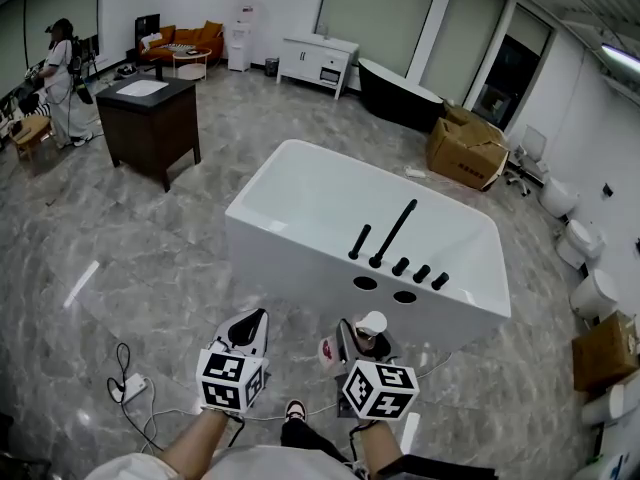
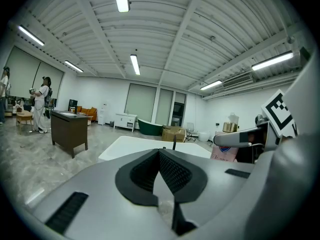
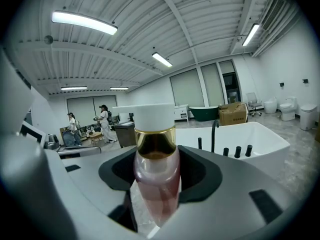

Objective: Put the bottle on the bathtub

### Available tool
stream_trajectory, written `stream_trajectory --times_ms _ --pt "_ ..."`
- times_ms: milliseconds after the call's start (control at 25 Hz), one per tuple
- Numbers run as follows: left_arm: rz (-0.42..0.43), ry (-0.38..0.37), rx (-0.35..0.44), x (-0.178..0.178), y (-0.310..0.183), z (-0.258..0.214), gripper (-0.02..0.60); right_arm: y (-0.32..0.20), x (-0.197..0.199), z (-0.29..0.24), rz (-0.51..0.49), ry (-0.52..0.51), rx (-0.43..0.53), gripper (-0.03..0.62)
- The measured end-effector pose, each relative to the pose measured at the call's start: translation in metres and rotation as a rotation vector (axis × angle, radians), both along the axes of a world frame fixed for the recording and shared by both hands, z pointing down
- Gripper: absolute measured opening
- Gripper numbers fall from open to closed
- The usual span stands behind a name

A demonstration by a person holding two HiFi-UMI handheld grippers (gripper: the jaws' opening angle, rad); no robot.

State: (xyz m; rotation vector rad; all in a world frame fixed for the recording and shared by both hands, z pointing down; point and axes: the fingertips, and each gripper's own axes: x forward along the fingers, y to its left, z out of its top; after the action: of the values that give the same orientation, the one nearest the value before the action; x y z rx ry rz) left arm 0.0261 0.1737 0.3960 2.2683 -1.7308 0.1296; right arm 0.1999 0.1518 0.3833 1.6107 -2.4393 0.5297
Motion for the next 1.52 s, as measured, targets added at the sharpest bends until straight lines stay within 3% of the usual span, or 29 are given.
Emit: stream_trajectory --times_ms 960,1520 --pt "-0.093 0.007 -0.010 0.012 -0.137 0.001 0.003 -0.143 0.010 0.000 -0.103 -0.004 -0.010 0.232" --pt "-0.136 -0.026 -0.023 0.019 -0.165 0.002 0.003 -0.182 0.020 0.001 -0.146 -0.026 -0.007 0.230"
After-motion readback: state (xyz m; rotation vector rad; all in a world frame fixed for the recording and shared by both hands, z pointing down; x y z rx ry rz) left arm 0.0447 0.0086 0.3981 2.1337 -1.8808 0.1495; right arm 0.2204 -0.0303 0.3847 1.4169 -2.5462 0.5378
